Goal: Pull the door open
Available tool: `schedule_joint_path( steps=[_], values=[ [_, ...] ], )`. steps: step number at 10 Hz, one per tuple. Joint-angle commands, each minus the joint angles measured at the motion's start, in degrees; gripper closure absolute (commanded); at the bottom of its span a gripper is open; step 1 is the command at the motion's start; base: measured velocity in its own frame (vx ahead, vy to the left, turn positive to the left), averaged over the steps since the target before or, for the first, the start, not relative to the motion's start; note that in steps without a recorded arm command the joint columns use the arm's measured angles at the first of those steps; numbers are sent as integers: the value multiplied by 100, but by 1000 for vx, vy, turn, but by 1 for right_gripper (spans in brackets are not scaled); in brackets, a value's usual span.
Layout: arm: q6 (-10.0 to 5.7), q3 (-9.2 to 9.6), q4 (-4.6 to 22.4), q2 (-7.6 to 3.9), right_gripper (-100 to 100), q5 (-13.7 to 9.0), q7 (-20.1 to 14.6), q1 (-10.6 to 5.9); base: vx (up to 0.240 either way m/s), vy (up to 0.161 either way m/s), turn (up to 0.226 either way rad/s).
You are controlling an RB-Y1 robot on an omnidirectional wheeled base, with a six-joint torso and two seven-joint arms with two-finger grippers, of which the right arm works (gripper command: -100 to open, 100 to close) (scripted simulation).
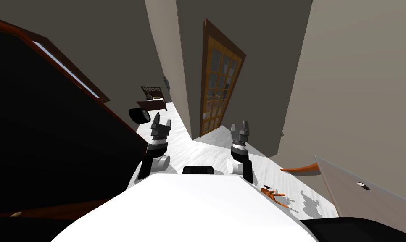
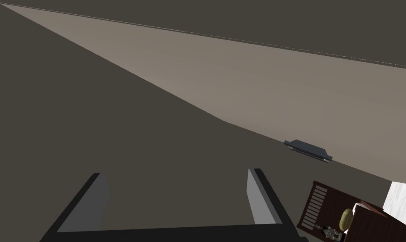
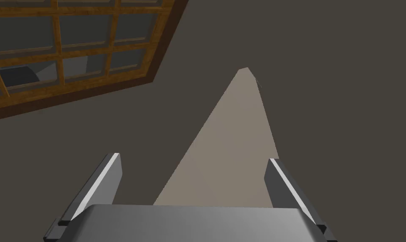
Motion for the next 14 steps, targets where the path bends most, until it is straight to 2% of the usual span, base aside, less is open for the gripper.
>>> schedule_joint_path(
  steps=[1,6,14],
  values=[
    [-82,-27,172,-49,-100,71,196,14,94,-1,112],
    [-301,-100,634,-151,-100,261,721,51,140,-2,96],
    [-634,-210,1334,-252,-100,549,1518,107,99,-15,92]
  ],
)
